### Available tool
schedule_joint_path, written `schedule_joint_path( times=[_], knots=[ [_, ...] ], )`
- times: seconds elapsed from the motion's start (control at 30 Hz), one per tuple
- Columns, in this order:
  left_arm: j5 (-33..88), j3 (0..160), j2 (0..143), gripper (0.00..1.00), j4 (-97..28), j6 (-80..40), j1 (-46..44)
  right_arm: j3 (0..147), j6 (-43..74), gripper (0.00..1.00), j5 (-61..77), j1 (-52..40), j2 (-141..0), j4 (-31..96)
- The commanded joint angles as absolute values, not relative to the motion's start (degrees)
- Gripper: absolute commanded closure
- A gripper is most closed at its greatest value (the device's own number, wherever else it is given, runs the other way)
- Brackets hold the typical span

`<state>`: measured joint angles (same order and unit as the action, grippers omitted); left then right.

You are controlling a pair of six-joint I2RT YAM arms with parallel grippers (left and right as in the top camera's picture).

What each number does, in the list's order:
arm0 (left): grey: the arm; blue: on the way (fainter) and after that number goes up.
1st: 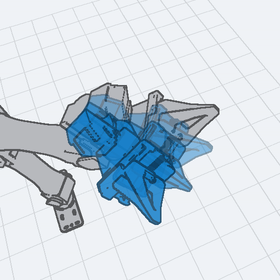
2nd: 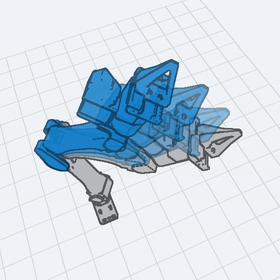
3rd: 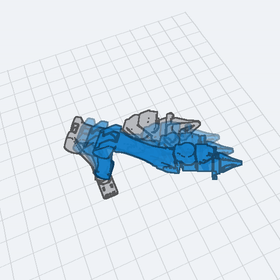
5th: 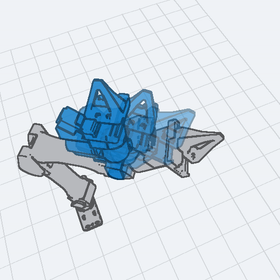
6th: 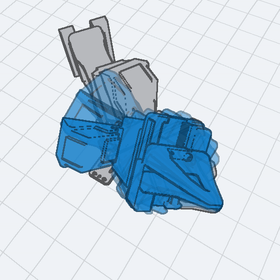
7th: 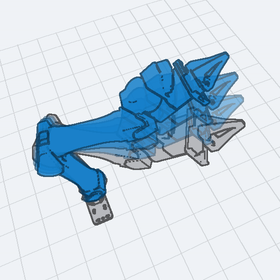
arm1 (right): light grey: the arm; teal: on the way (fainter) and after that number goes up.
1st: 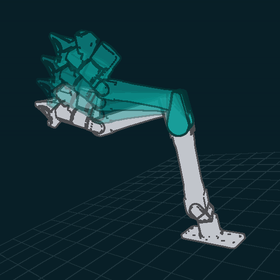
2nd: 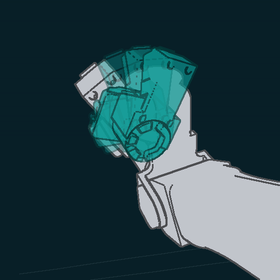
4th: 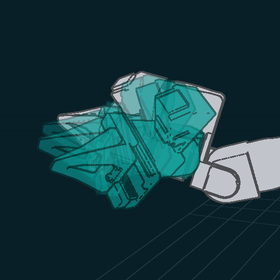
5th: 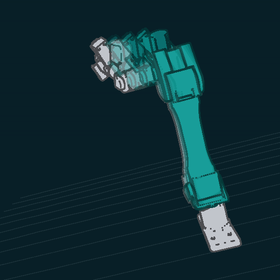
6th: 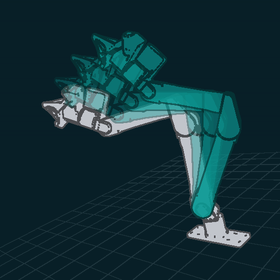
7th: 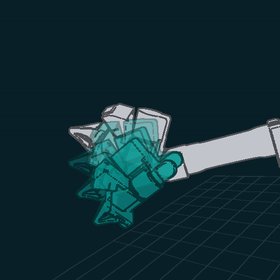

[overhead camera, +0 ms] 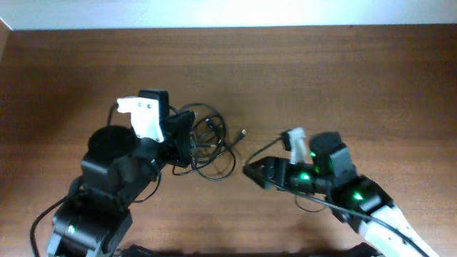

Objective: Untangle cables

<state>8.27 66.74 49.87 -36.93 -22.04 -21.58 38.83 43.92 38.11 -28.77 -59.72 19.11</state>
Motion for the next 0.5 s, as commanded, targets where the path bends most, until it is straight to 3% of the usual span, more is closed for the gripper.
schedule_joint_path(
  times=[0.0,0.13,0.27,0.4,0.47],
  knots=[
    [6.20,67.61,46.63,1.00,-36.97,-21.37,-21.19,38.74,42.48,0.05,44.40,-33.61,-68.88,9.69],
    [-9.93,67.61,42.06,1.00,-42.57,-26.98,-21.19,38.74,42.41,0.01,44.31,-39.62,-80.44,-1.52],
    [-11.46,67.61,39.99,1.00,-42.57,-26.96,-21.19,38.74,42.44,0.01,36.18,-44.05,-88.88,-13.78],
    [-11.40,67.61,39.99,1.00,-42.65,-27.81,-21.21,39.05,42.41,0.01,22.44,-51.11,-98.06,-41.45],
    [-11.40,67.61,39.99,1.00,-42.65,-27.81,-21.21,39.99,41.41,0.01,17.47,-55.00,-98.74,-43.24]
  ],
)
